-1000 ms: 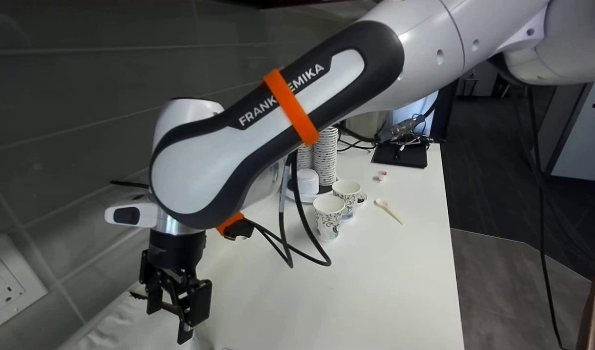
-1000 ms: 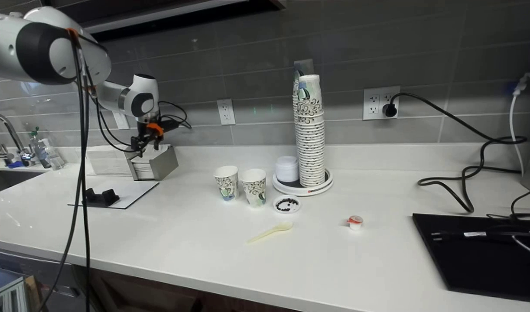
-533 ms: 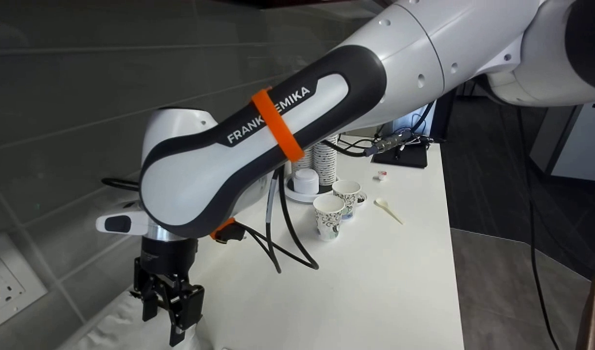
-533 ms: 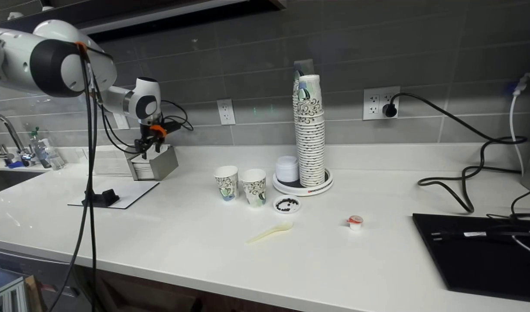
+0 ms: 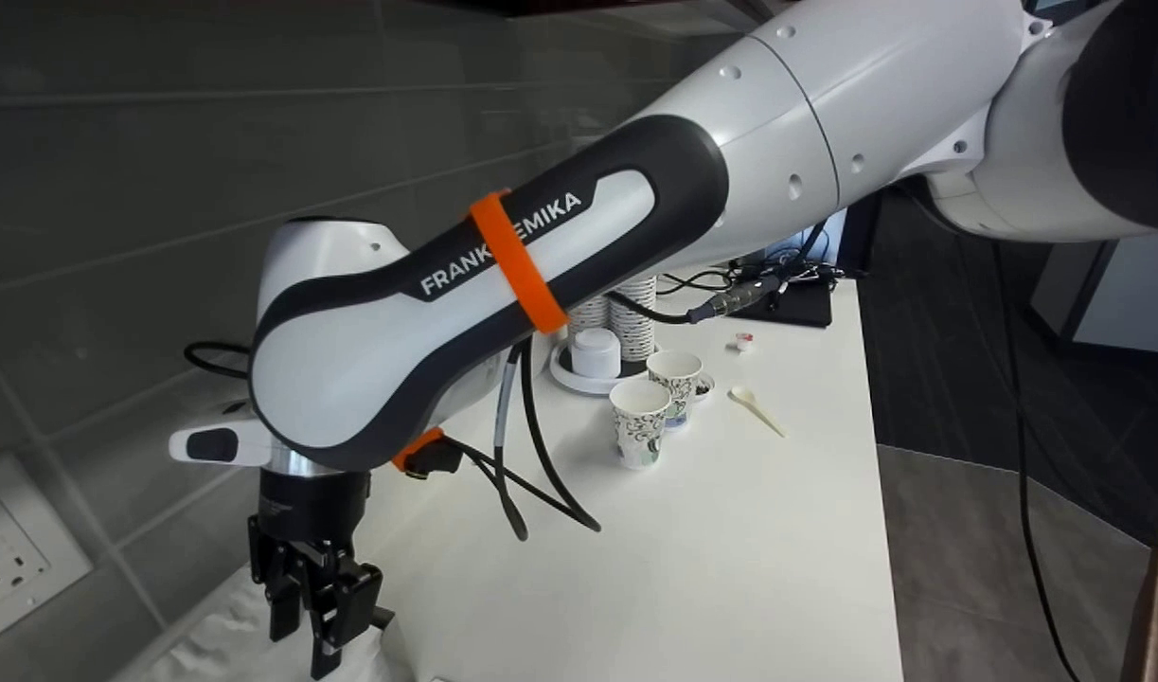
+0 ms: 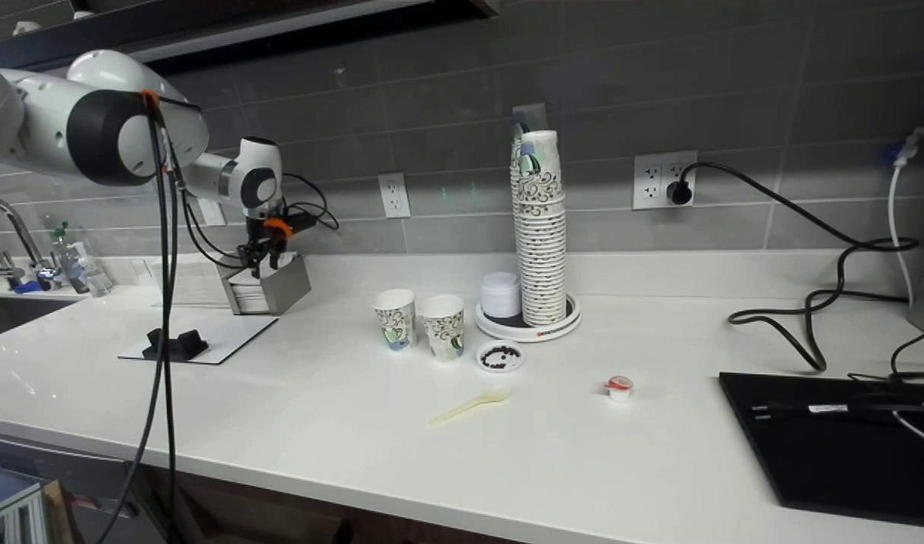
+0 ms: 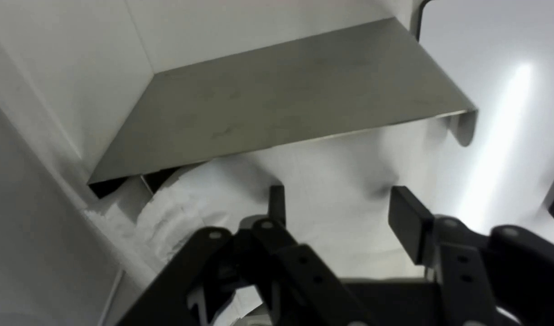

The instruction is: Pick up two napkins and place them on the counter top

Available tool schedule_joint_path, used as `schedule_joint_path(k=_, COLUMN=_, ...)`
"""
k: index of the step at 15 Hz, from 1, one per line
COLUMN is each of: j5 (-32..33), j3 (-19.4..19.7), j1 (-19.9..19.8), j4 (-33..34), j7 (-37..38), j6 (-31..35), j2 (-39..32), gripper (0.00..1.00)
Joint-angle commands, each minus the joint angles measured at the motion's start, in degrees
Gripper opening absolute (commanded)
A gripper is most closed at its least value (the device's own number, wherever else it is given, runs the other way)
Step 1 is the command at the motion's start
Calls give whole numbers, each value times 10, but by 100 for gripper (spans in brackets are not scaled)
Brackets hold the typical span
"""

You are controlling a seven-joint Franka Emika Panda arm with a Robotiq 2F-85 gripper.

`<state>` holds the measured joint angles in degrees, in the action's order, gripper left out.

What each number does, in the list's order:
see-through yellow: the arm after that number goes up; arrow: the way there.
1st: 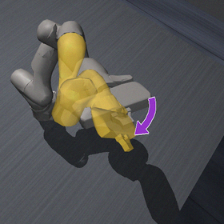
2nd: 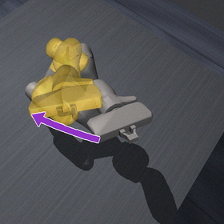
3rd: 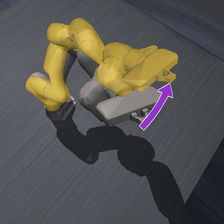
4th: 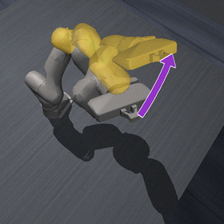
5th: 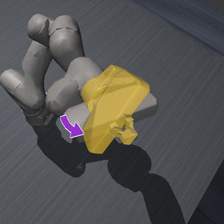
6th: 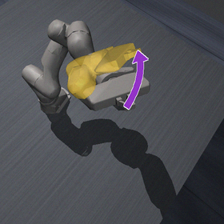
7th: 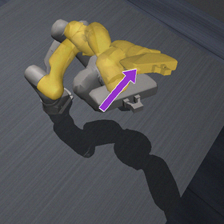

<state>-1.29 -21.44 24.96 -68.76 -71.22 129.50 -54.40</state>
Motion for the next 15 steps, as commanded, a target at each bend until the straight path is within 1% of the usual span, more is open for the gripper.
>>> schedule_joint_path(k=1, j5=23, j3=3, j1=12, j4=70, j7=-7, j6=-30, j2=-34, gripper=62)
schedule_joint_path(k=6, j5=24, j3=5, j1=19, j4=98, j7=-7, j6=-51, j2=-49, gripper=53)
schedule_joint_path(k=9, j5=25, j3=6, j1=21, j4=108, j7=-8, j6=-59, j2=-54, gripper=42)
schedule_joint_path(k=10, j5=25, j3=7, j1=22, j4=112, j7=-7, j6=-61, j2=-56, gripper=36)
schedule_joint_path(k=11, j5=25, j3=8, j1=23, j4=116, j7=-7, j6=-63, j2=-58, gripper=37)
schedule_joint_path(k=15, j5=26, j3=11, j1=28, j4=125, j7=-6, j6=-66, j2=-62, gripper=22)
